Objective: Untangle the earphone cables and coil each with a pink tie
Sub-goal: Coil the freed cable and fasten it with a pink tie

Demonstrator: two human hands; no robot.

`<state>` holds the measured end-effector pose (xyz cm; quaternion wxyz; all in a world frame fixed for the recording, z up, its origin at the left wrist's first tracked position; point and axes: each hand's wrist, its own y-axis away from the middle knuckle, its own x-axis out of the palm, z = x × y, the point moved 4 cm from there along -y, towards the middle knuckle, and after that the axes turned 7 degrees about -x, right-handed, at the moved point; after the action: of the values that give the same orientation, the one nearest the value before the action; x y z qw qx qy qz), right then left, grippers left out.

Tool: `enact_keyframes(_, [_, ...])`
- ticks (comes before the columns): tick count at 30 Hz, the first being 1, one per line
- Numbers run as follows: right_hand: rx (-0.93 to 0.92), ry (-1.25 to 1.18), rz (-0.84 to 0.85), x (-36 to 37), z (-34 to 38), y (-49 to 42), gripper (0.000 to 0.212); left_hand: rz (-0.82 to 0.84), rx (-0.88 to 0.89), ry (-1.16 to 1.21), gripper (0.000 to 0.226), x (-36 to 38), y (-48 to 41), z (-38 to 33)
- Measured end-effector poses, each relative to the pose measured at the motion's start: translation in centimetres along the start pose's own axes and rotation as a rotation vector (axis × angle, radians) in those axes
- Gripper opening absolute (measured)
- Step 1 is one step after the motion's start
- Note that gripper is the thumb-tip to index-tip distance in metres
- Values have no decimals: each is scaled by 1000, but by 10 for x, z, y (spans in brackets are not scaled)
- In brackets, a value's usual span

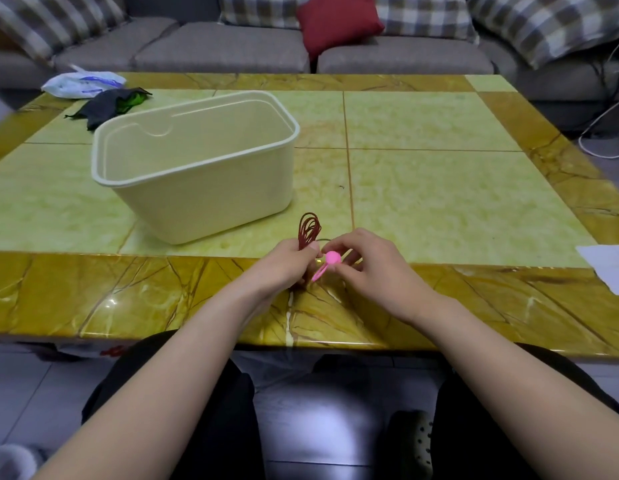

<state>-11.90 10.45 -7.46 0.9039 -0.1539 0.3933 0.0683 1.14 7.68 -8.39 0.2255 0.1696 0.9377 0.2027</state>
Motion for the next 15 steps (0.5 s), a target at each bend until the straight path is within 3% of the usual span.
enact_keyframes(6, [-12, 21, -53, -1, 3, 1, 19, 96, 82, 5, 35, 7, 6, -4])
enact_keyframes(12, [51, -177, -34, -5, 2, 0, 12, 154, 122, -45, 32, 9, 6, -3])
enact_keyframes(15, [127, -287, -63, -7, -3, -2, 12, 107, 99, 22, 35, 5, 3, -1])
